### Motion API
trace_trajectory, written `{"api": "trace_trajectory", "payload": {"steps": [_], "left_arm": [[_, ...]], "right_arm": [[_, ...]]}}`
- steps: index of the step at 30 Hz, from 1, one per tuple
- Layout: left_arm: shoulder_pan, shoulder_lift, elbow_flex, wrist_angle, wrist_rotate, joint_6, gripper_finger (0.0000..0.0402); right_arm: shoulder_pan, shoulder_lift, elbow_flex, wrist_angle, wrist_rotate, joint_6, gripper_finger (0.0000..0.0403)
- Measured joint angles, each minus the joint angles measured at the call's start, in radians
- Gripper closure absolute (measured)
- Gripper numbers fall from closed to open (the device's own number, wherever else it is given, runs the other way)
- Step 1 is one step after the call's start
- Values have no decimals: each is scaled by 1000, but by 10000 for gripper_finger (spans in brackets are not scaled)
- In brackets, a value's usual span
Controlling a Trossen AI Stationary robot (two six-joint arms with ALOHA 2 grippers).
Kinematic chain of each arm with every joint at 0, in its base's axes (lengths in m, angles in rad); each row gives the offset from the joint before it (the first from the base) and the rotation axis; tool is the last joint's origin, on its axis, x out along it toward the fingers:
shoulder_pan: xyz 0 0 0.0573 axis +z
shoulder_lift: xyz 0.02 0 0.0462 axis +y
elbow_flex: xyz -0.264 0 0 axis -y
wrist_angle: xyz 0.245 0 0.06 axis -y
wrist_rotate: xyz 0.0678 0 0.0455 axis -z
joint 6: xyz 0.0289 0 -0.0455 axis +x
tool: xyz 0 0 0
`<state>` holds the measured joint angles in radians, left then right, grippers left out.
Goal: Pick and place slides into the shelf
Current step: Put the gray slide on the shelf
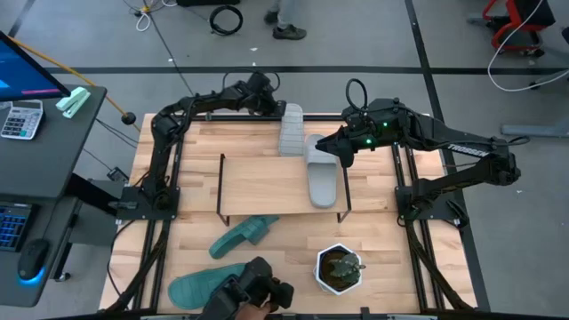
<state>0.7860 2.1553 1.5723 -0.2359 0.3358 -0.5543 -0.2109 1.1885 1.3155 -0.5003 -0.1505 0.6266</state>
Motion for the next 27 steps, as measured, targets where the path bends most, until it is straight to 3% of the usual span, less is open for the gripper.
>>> {"api": "trace_trajectory", "payload": {"steps": [4, 8, 15, 22, 27], "left_arm": [[9, -26, 0, -15, 1, -18, 386], [27, -60, 0, -31, 3, -18, 340], [55, -77, 2, -114, 189, -60, 230], [2, -76, 1, -248, 145, 47, 119], [-31, -71, 1, -247, 118, 43, 88]], "right_arm": [[0, 0, 0, 0, 0, 0, 279], [0, 0, 0, 0, 0, 0, 279], [0, 0, 0, 0, 0, 0, 279], [0, 0, 0, 0, 0, 0, 279], [0, 0, 0, 0, 0, 0, 279]]}}
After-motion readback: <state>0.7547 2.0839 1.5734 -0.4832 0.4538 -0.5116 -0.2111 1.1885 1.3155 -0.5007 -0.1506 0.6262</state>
